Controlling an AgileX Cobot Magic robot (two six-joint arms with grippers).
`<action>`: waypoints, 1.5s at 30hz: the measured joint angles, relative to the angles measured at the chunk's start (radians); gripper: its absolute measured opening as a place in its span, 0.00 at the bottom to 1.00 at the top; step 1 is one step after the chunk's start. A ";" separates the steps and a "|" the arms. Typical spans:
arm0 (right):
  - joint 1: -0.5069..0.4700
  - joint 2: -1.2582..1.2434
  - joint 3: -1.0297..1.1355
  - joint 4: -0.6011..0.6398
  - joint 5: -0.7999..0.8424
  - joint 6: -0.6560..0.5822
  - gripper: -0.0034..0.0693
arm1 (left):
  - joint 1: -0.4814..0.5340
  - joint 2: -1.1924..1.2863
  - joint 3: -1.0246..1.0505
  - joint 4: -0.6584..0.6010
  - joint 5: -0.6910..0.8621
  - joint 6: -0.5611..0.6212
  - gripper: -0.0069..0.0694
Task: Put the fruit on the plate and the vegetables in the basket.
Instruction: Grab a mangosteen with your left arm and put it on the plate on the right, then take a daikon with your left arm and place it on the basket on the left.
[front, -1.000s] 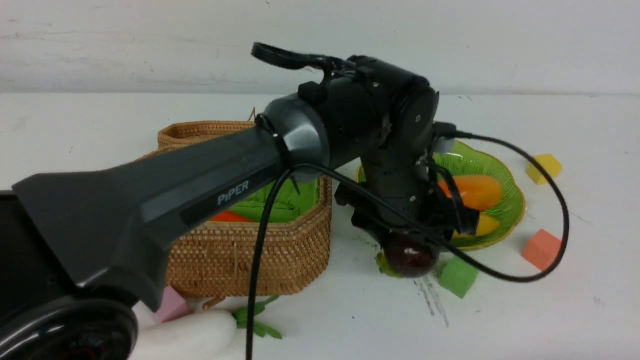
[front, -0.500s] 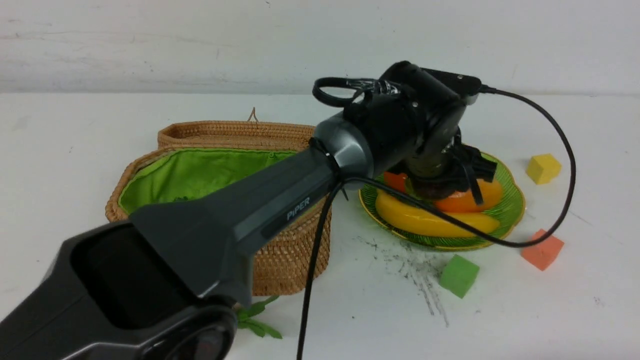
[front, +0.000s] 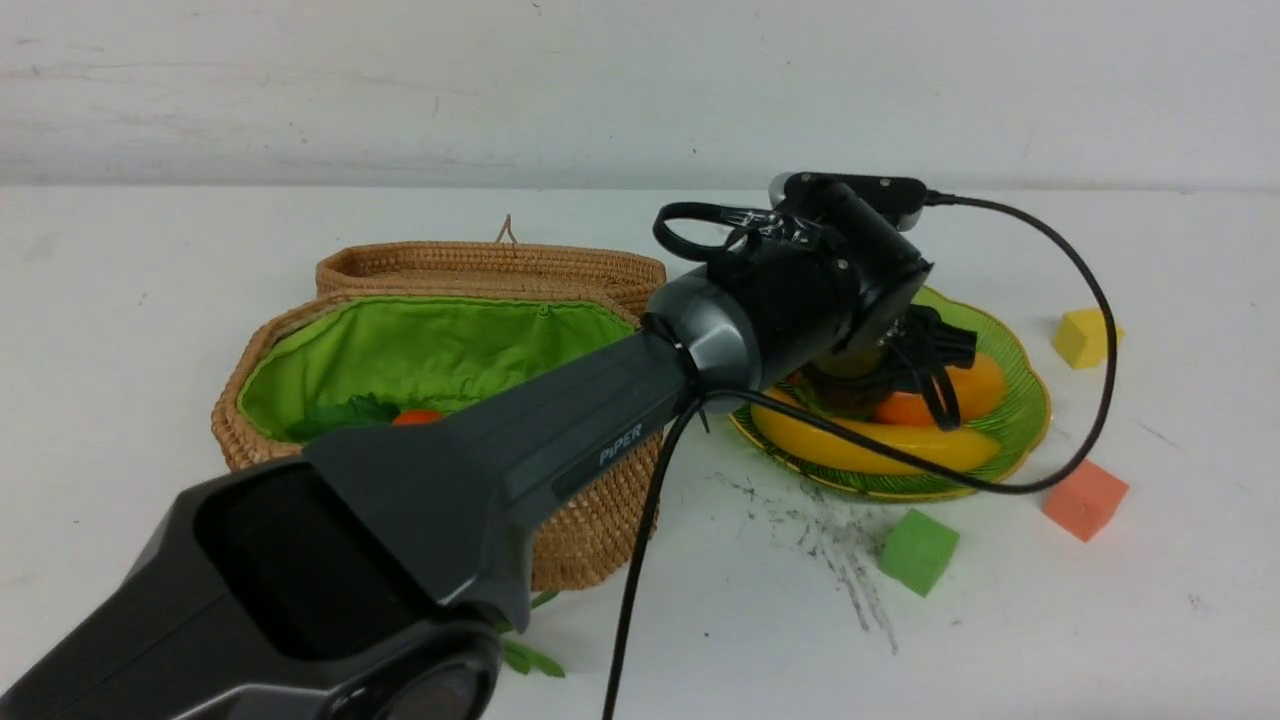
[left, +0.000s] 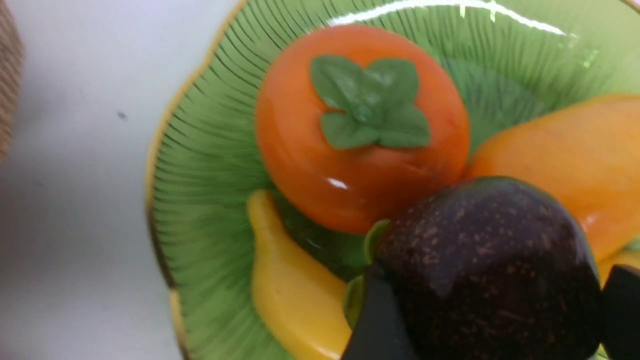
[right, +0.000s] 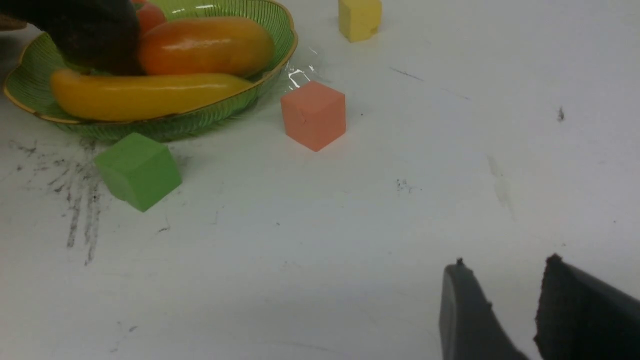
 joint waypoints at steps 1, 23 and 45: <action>0.000 0.000 0.000 0.000 0.000 0.000 0.37 | 0.000 0.000 0.000 -0.003 0.001 0.000 0.79; 0.000 0.000 0.000 0.000 0.000 0.000 0.37 | 0.000 -0.421 0.051 -0.031 0.421 0.306 0.75; 0.000 0.000 0.000 0.001 0.000 0.000 0.37 | 0.000 -1.072 1.297 0.036 0.231 0.505 0.58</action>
